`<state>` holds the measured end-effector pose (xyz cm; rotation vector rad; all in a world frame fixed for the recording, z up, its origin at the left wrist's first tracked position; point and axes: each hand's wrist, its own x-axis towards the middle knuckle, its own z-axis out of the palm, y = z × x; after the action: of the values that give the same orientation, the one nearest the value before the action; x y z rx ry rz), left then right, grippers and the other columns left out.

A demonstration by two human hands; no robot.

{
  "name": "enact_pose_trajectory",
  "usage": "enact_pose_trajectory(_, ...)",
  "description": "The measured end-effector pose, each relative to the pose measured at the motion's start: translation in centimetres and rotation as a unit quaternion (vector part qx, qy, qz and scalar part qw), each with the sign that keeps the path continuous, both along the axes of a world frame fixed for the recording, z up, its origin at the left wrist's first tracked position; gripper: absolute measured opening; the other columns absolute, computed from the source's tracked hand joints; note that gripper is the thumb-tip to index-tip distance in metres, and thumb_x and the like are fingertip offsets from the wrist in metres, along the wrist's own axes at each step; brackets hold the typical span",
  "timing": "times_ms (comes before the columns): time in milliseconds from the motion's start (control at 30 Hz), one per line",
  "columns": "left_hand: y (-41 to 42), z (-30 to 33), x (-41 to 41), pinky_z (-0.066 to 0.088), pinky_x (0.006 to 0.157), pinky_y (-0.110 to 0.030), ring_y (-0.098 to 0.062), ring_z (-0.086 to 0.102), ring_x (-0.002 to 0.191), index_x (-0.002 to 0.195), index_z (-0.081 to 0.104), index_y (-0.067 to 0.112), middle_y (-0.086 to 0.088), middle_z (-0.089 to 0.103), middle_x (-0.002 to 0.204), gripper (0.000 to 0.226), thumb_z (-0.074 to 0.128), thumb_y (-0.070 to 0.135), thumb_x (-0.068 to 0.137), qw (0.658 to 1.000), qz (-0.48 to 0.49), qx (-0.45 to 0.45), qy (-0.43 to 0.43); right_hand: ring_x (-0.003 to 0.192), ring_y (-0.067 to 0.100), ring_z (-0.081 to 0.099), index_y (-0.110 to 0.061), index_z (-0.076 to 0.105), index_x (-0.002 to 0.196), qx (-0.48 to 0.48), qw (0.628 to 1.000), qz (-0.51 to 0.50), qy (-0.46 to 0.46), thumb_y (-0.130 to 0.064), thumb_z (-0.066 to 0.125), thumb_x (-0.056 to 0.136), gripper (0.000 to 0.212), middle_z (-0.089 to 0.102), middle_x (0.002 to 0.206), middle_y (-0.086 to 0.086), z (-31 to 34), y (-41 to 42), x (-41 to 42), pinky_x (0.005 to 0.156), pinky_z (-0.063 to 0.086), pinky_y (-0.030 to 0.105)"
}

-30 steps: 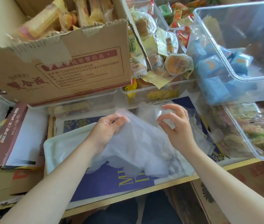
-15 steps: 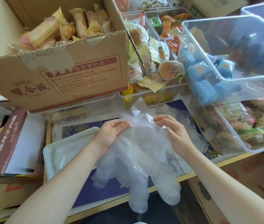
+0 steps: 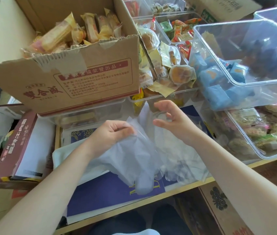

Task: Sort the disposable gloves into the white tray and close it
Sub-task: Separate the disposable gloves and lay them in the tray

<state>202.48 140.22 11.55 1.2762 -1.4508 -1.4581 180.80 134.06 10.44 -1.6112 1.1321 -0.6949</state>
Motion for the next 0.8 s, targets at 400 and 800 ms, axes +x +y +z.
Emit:
enact_pose_trajectory(400,1.2,0.1,2.8,0.045,0.076,-0.026,-0.007,0.061,0.076,0.084,0.072,0.011,0.006,0.069,0.078,0.024,0.061,0.032,0.081,0.996,0.088,-0.009,-0.027,0.051,0.009,0.048,-0.012,0.058,0.08,0.091,0.986,-0.003,-0.143,-0.004,0.055,0.091,0.014,0.057,0.058,-0.005,-0.1,-0.6,0.5,0.051,0.041,0.017)
enact_pose_trajectory(800,-0.1,-4.4,6.2,0.041,0.076,-0.038,-0.019,0.054,0.081,0.077,0.054,0.017,-0.001,0.054,0.079,0.028,0.052,0.044,0.082,0.925,0.372,0.002,-0.073,0.045,0.004,0.043,-0.023,0.065,0.074,0.125,0.96,-0.195,-0.16,-0.02,0.057,0.092,0.02,0.052,0.057,-0.006,-0.8,-0.9,-2.4,0.042,0.036,0.016)
